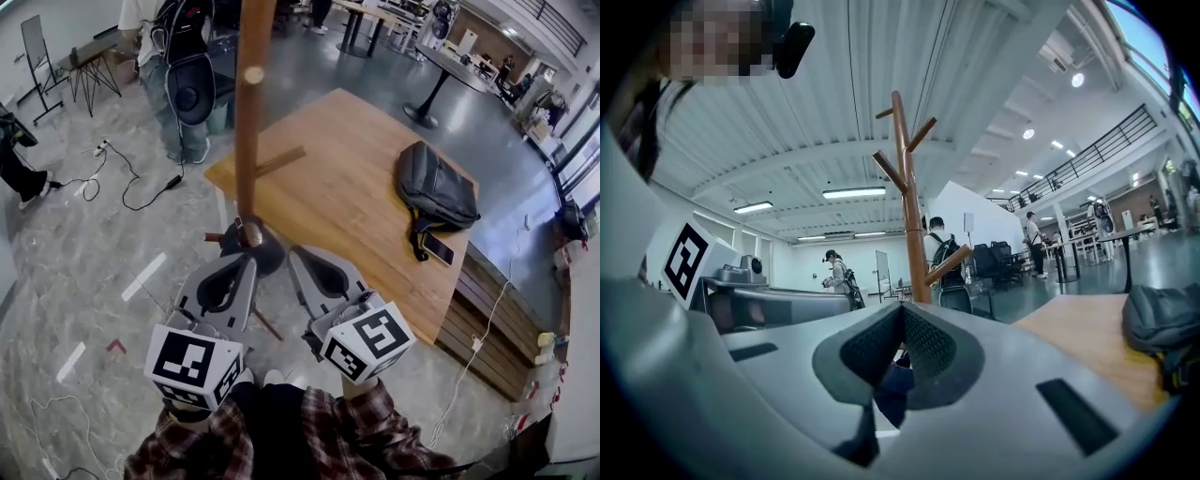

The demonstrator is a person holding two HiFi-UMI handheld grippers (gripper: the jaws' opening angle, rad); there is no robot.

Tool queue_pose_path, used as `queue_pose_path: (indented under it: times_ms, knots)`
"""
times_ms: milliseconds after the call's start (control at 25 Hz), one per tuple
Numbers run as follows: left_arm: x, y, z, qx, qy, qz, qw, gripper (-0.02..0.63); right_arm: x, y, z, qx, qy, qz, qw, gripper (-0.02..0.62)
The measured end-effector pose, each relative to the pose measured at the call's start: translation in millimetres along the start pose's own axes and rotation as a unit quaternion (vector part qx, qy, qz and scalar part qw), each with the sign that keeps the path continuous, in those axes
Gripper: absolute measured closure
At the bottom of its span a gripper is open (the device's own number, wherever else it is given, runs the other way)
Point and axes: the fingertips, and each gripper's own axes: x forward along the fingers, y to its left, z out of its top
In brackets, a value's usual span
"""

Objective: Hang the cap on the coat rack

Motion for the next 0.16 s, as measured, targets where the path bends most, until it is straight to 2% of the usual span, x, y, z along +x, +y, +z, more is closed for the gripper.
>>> queue_pose_path:
  times_ms: [160]
  knots:
    - [-6.6, 13.2, 6.6, -0.007, -0.007, 0.019, 0.9998, 0.595, 9.0, 3.4, 0.5, 0.007, 0.002, 0.014, 1.000, 0.584]
